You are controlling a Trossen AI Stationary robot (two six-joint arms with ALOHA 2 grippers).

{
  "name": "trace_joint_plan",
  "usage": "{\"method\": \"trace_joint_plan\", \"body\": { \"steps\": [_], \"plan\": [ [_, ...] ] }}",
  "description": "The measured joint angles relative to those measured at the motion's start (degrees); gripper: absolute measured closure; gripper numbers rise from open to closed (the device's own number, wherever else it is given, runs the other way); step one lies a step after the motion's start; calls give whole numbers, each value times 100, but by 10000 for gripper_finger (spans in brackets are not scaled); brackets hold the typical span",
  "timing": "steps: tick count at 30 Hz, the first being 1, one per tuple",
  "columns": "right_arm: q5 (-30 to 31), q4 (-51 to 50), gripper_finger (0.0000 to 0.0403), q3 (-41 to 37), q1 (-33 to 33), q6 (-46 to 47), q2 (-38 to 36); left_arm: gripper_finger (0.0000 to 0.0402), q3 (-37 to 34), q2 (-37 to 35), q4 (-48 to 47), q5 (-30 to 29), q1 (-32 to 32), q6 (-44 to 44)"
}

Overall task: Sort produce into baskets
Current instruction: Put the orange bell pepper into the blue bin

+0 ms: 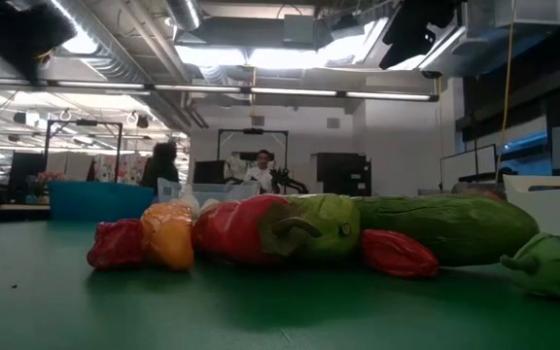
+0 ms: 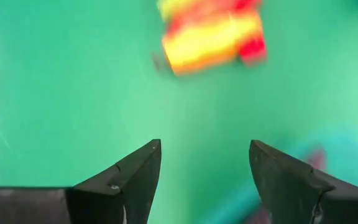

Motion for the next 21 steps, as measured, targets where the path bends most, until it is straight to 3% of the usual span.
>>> {"method": "trace_joint_plan", "body": {
  "steps": [5, 8, 10, 13, 15, 17, 21],
  "plan": [
    [3, 0, 68, 0, -2, -4, 0, 165, 0, 0, 1577, -995, 689, 1295],
    [6, 0, 68, 0, -1, -4, 0, 165, 2, 1, 2446, -1118, 1113, 1763],
    [6, 0, 68, 0, 0, -4, -1, 165, 2, 56, 2853, -1176, 1420, 1666],
    [7, 0, 68, 0, -2, -4, -1, 165, 3, 243, 3251, -1217, 1869, 853],
    [3, -2, 68, 0, 0, -4, -2, 165, 2, 409, 3184, -982, 2055, 675],
    [2, -4, 68, 0, -2, -6, 0, 165, 2, 602, 2991, -348, 2151, 985],
    [-1, -7, 68, 0, -1, -132, -1, 165, 2, 1088, 2614, 843, 2153, 2782]
  ]
}}
